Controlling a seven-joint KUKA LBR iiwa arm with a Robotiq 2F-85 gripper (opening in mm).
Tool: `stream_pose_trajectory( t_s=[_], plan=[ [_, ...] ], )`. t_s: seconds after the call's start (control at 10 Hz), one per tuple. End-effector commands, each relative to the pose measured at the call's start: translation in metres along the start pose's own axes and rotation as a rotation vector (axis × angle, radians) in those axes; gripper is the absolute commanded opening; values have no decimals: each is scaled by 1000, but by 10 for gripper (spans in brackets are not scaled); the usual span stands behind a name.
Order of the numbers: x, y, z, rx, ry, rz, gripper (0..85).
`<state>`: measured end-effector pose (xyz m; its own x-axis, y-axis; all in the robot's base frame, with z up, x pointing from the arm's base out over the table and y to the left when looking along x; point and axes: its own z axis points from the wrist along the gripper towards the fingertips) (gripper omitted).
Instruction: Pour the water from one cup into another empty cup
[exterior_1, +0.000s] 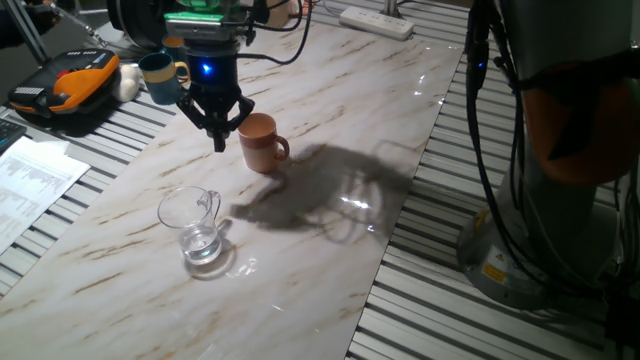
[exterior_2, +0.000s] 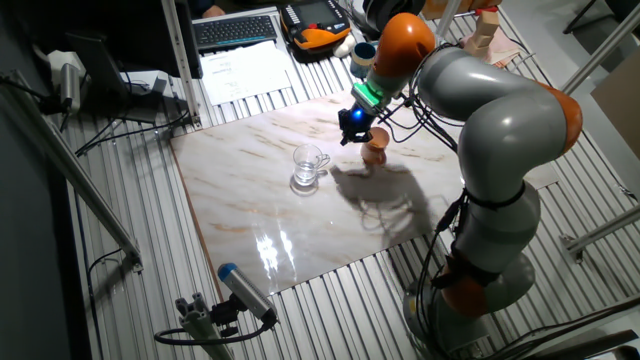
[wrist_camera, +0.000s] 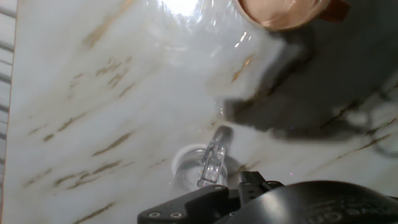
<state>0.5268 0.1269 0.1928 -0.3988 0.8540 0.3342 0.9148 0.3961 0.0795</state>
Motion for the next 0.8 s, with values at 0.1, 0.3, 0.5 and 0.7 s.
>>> stream_pose_trajectory(
  t_s=[0.1, 0.3, 0.5, 0.7],
  plan=[
    [0, 0, 0, 0, 28, -32, 0],
    [0, 0, 0, -71, 85, -19, 0],
    [0, 0, 0, -92, 75, -2, 0],
    [0, 0, 0, -217, 112, 68, 0]
  ],
)
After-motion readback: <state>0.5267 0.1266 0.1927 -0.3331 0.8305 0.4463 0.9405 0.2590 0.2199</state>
